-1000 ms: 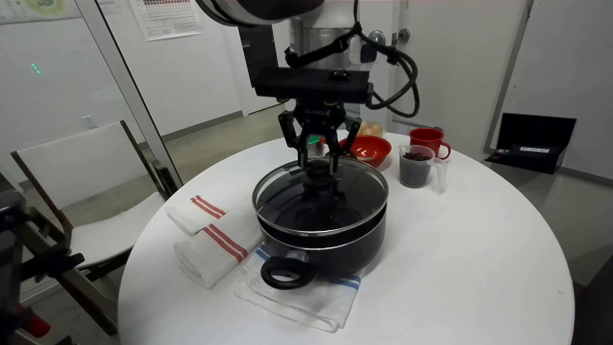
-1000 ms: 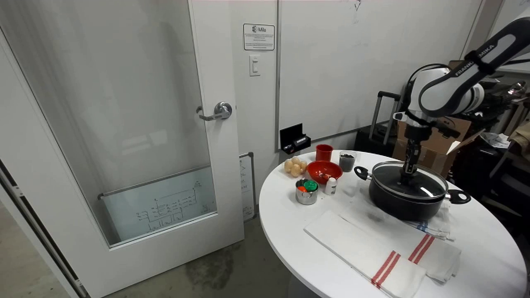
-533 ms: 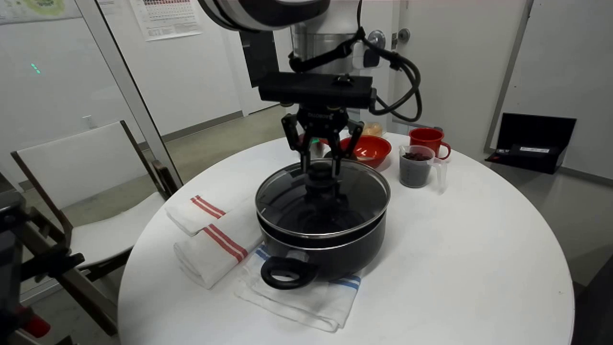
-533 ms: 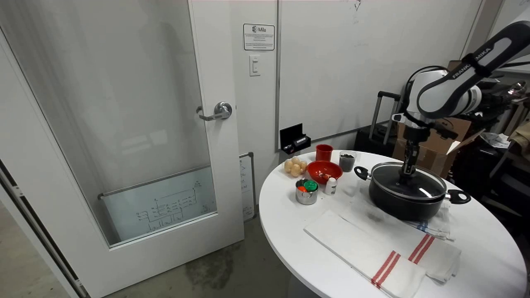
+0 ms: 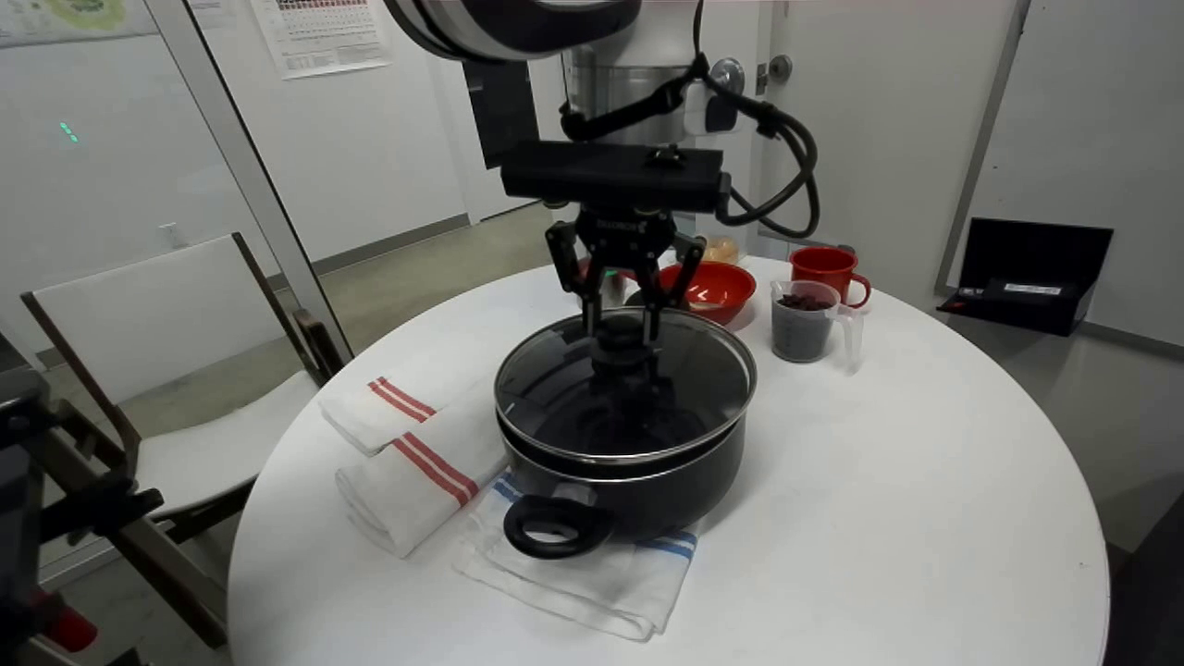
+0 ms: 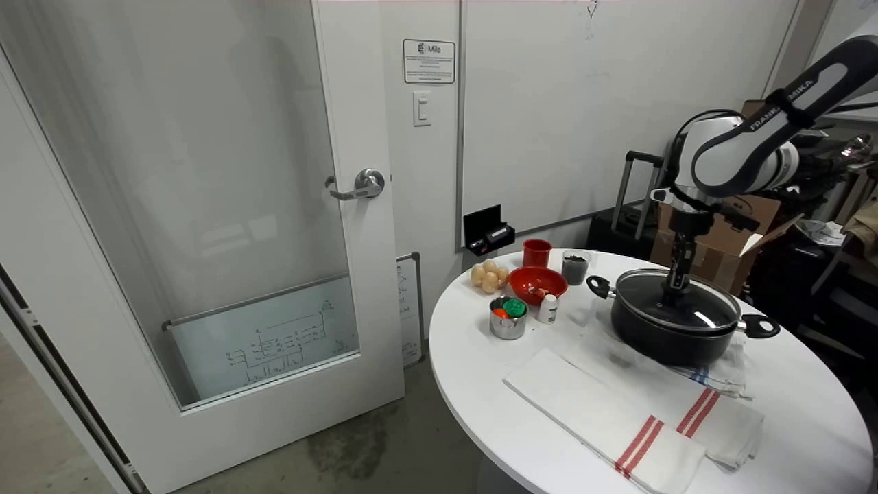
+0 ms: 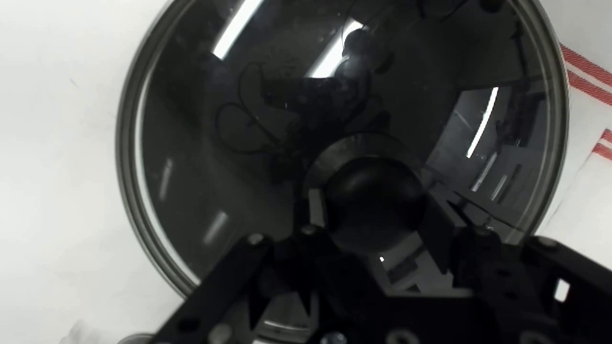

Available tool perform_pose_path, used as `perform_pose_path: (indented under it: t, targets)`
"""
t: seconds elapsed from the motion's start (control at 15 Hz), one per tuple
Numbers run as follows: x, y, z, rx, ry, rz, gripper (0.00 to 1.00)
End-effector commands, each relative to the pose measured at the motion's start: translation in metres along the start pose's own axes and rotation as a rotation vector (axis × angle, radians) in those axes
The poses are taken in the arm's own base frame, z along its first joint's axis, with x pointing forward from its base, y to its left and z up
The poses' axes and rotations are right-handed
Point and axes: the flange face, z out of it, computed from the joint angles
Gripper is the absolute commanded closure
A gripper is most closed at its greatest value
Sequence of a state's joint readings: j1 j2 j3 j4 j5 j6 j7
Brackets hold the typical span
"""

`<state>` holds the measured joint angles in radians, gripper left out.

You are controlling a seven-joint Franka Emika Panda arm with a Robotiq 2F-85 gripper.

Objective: Put the glass lid on the black pot.

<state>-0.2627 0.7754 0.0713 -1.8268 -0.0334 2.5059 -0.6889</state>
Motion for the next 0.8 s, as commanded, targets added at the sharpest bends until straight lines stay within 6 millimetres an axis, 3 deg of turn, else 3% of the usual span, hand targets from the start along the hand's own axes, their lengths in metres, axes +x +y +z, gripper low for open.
perform_pose_path:
  t: [0.0,0.73]
  targets:
    - [0.0009,0.0014,-0.0084,0.013,0.005,0.008,0.75]
    - [-0.0009,-0.0031,0.0013,0.027,-0.013,0.005,0.75]
